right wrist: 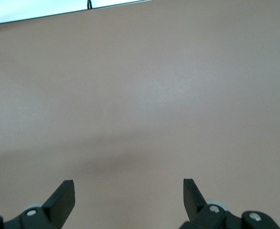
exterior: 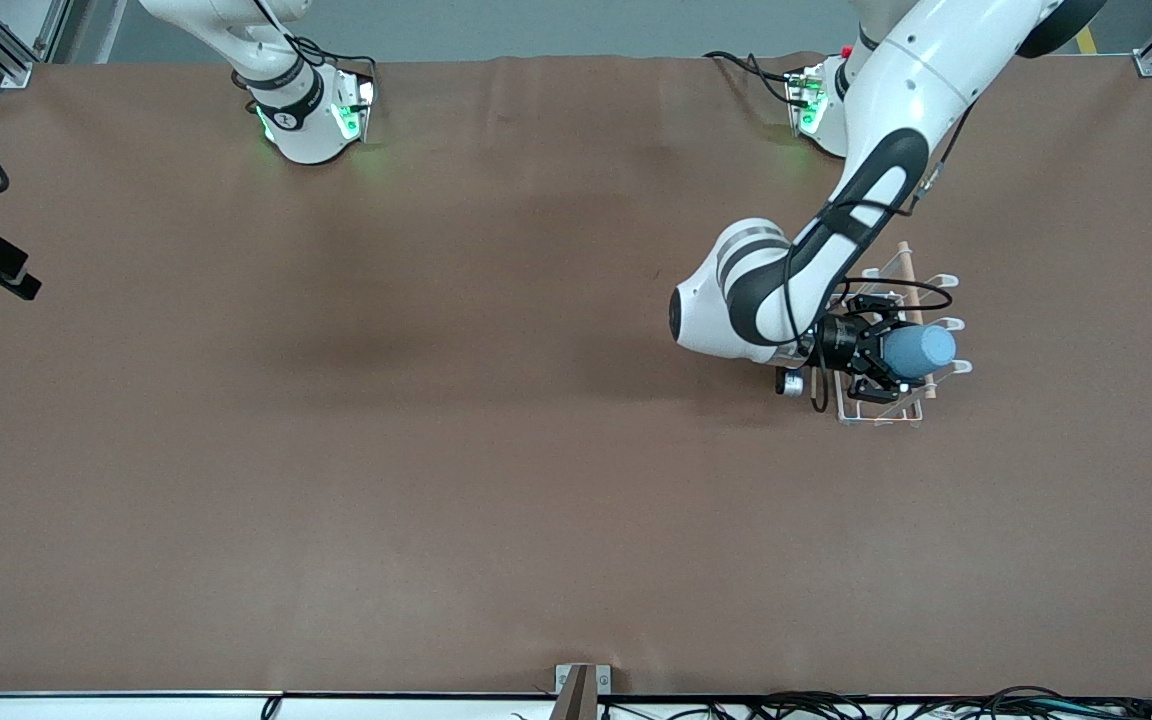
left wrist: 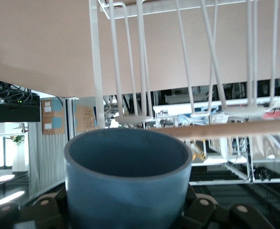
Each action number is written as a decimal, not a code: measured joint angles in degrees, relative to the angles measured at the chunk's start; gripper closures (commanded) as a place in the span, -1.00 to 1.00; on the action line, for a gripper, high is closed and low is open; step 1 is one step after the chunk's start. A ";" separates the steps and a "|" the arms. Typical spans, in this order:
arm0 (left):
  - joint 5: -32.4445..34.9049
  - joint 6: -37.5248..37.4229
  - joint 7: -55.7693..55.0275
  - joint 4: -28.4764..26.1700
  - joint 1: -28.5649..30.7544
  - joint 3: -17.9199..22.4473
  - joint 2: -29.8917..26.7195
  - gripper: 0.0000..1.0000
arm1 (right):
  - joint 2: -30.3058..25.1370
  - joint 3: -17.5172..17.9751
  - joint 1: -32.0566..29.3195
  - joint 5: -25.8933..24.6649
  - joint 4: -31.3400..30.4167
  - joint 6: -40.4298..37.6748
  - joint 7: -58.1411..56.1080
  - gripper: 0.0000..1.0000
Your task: Hang cup on cup holder
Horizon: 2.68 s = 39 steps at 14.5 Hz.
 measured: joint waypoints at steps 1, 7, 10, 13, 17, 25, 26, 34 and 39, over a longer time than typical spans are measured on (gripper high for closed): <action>0.61 -0.37 -0.87 0.00 -0.05 0.01 1.00 0.70 | 0.10 0.03 0.20 0.00 0.00 0.00 -0.01 -1.00; 0.23 -3.41 -7.08 0.10 -0.70 0.01 4.00 -1.00 | 0.14 0.08 0.40 -0.07 0.50 -3.15 -0.24 -1.00; -3.58 -4.57 -10.98 2.43 -0.66 0.01 3.95 -1.00 | 0.13 0.01 0.35 -0.29 2.13 -5.57 -0.24 -1.00; -4.79 -4.79 -12.33 6.30 -0.43 0.12 3.74 -1.00 | 0.14 -0.02 0.09 -0.31 2.65 -5.92 -0.24 -1.00; -11.06 -3.84 -21.34 13.40 0.20 1.53 0.64 -1.00 | 0.15 0.00 -0.15 -0.31 2.66 -6.02 -0.27 -1.00; -42.80 15.30 -34.77 14.73 1.38 14.86 -21.78 -1.00 | 0.18 0.09 -0.15 -0.32 2.68 -6.11 -0.27 -1.00; -46.27 16.77 -35.43 14.69 1.98 16.08 -23.76 -1.00 | 0.18 0.09 -0.15 -0.32 2.68 -6.11 -0.27 -1.00; -66.94 24.29 -38.10 10.96 7.29 23.70 -38.64 -1.00 | 0.20 0.09 -0.15 -0.32 2.70 -6.14 -0.27 -1.00; -72.97 24.37 -38.67 9.28 7.21 28.38 -45.97 -1.00 | 0.21 0.09 -0.15 -0.32 2.72 -6.15 -0.27 -1.00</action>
